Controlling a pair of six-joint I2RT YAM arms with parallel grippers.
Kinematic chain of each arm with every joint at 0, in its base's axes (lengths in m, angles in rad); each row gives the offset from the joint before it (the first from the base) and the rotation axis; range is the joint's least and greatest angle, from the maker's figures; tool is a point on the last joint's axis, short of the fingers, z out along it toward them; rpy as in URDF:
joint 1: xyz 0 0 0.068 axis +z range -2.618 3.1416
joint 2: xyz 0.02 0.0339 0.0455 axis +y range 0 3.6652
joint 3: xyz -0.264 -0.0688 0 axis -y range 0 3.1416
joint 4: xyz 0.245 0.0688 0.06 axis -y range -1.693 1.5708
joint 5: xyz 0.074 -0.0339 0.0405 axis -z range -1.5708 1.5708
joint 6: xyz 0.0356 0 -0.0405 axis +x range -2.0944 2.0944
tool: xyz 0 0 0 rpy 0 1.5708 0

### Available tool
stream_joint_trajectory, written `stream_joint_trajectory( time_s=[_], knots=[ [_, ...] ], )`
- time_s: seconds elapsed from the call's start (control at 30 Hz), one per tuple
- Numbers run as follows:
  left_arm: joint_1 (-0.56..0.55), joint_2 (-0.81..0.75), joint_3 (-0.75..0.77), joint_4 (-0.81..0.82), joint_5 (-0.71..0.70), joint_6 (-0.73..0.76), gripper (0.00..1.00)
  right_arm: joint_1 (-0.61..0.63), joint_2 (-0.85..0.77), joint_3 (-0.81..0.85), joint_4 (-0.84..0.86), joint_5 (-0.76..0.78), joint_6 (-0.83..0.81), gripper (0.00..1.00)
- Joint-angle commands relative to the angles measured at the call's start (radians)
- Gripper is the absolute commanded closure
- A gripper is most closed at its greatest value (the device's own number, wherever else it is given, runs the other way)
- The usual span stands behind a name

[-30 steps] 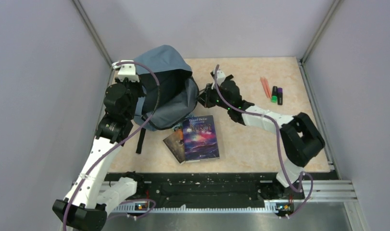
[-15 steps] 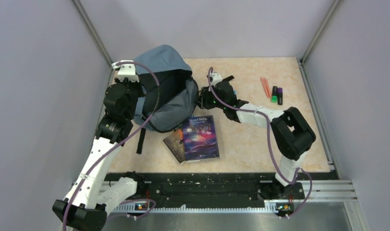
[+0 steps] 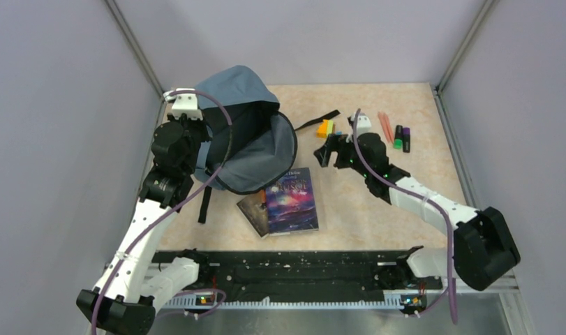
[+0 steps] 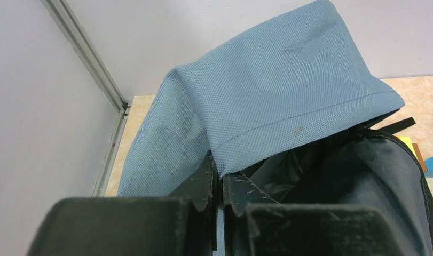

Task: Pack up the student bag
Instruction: Adjust the student bag at the center of the board, then pick up the book from the center of the board.

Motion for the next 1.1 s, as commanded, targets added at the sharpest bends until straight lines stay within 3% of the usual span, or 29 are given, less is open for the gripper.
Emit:
stream_joint_trajectory(
  time_s=[0.0,0.3,0.53,1.07],
  knots=[
    [0.004,-0.017,-0.010,0.030,-0.002,0.005,1.00,-0.014,-0.069,-0.112,-0.042,-0.056,0.057,0.12],
    [0.005,-0.031,-0.015,0.035,-0.008,0.006,1.00,-0.006,-0.214,-0.385,0.102,-0.382,0.240,0.12],
    [0.005,-0.038,-0.018,0.038,-0.011,0.008,1.00,0.026,-0.179,-0.455,0.119,-0.406,0.279,0.14],
    [0.004,-0.032,-0.020,0.040,-0.013,0.012,1.00,0.161,0.032,-0.466,0.397,-0.446,0.450,0.22]
  ],
)
